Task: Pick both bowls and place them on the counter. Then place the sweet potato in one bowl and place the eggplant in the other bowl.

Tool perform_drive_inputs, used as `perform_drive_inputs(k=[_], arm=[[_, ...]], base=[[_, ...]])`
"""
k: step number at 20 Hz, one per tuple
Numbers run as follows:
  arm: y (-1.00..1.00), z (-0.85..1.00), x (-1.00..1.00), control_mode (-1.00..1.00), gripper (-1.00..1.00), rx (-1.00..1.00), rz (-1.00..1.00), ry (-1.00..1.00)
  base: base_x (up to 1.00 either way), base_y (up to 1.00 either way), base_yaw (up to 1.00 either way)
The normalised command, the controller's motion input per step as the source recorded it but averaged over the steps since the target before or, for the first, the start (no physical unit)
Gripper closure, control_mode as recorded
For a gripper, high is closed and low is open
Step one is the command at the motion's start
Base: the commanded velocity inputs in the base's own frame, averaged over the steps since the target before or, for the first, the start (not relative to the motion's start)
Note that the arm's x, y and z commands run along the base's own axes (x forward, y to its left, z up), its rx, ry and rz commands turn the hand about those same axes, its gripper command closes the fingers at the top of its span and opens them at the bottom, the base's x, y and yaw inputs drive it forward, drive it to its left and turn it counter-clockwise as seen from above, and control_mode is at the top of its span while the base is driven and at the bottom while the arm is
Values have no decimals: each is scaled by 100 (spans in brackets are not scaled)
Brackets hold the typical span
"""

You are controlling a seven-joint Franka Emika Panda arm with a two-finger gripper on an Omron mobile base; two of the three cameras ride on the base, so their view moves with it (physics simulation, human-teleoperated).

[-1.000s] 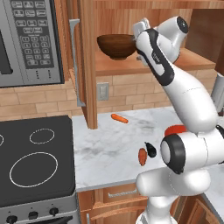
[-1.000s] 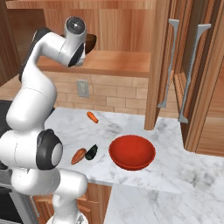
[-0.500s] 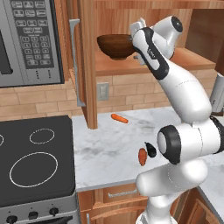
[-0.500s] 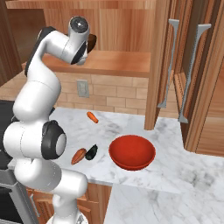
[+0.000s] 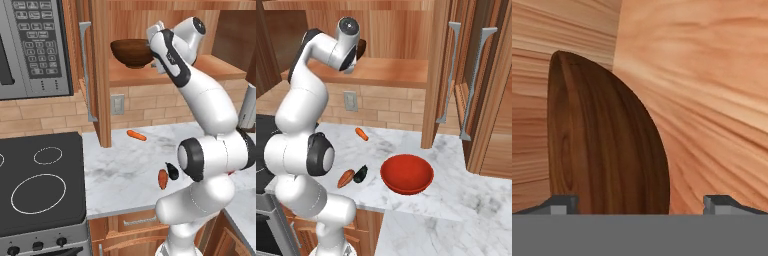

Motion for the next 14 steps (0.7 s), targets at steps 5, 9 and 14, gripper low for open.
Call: perform_drive_inputs(k=[5,9,14], arm=[[17,-15,4,-100,100,0,0,1],[0,0,-9,-100,100,0,0,0],[0,1,-53,-100,100,2,0,-8]], base=[[0,0,0],[0,0,0],[0,0,0]])
